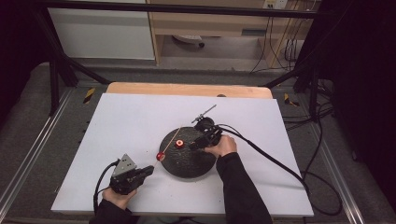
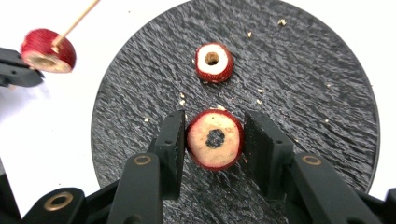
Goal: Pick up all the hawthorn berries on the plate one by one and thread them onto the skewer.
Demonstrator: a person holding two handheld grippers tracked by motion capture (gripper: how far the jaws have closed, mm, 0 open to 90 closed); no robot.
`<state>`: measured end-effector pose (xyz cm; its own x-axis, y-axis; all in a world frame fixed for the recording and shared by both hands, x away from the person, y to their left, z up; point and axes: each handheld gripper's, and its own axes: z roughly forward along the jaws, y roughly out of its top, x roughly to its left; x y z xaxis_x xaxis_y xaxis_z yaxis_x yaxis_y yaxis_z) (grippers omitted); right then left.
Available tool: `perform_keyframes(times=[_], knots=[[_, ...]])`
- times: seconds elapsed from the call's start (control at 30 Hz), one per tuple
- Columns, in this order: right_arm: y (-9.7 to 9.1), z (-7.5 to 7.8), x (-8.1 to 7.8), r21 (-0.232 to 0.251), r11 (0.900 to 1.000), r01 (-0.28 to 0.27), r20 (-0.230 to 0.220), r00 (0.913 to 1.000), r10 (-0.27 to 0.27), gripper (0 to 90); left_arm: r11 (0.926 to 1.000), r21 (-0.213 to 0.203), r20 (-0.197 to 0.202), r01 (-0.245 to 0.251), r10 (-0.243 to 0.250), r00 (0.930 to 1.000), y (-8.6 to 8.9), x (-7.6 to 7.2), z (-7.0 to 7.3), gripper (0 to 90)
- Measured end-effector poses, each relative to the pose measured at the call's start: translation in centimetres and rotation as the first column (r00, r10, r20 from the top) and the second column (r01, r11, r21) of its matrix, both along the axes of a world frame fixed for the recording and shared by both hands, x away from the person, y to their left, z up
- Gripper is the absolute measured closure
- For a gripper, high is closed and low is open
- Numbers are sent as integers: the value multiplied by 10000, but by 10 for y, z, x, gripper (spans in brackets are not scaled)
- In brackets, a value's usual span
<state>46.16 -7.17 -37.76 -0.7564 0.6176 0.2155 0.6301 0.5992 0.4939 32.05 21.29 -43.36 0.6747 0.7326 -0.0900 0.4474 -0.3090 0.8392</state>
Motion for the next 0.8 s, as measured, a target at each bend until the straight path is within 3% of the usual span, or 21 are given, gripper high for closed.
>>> perform_keyframes(times=[0.23, 0.5, 0.67, 0.8], knots=[[-10, 5, -8, 789, 9968, 123, 236, 9996, -142, 603, 10000, 56, 51, 21, -21, 10000, -1, -1, 0, 879], [-16, 6, -20, 1725, 9847, 257, 467, 9983, -343, 604, 9999, 94, 107, 86, -87, 9999, -3, -2, 1, 879], [-19, 7, -27, 2522, 9670, 370, 821, 9949, -595, 604, 9999, 69, 156, 91, -92, 9998, -3, -3, 1, 879], [-23, 6, -32, 3149, 9468, 659, 936, 9906, -1001, 604, 9999, 41, 174, 122, -123, 9998, -4, -4, 2, 879]])
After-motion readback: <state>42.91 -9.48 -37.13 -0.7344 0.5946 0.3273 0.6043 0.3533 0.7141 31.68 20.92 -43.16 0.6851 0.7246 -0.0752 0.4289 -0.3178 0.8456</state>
